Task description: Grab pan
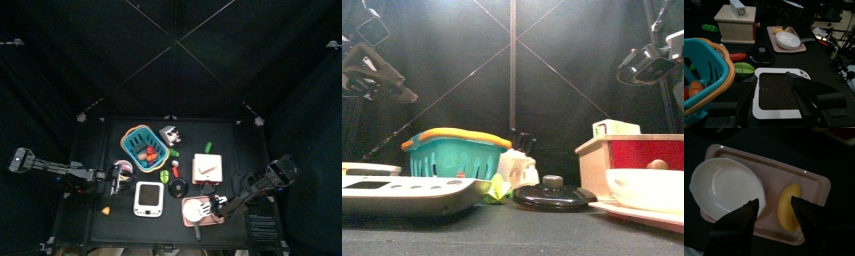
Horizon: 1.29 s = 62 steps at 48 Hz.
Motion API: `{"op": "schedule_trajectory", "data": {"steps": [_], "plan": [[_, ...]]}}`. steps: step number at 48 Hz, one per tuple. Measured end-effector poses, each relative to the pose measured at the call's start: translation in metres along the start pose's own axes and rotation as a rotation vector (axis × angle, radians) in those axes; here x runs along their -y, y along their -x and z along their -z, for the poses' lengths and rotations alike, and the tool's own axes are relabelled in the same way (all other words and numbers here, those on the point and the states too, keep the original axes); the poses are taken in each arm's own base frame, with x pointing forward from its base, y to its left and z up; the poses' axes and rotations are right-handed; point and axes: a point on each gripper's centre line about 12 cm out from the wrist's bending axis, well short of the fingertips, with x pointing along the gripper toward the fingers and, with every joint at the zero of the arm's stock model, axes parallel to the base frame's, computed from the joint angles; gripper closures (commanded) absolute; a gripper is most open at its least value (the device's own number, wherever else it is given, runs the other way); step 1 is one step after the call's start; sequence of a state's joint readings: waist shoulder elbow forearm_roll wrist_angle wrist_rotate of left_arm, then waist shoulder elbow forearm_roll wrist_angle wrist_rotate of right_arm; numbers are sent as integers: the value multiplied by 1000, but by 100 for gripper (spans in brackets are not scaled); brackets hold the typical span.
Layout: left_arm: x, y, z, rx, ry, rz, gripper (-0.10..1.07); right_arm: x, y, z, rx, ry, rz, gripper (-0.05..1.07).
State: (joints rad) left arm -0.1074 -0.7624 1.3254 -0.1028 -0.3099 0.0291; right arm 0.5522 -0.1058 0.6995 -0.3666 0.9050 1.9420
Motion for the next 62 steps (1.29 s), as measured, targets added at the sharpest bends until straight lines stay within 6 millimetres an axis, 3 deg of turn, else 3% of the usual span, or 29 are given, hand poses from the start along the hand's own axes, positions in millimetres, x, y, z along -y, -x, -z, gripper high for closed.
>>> {"op": "schedule_trajectory", "data": {"steps": [22,48,62], "plan": [[0,0,1,-3,1,1,11,-9,-11,-27,66,25,-104,16],[0,0,2,-3,2,1,11,-5,-40,-25,50,35,-55,16],[0,0,2,-3,2,1,11,-3,-46,-23,48,35,-32,28]]}}
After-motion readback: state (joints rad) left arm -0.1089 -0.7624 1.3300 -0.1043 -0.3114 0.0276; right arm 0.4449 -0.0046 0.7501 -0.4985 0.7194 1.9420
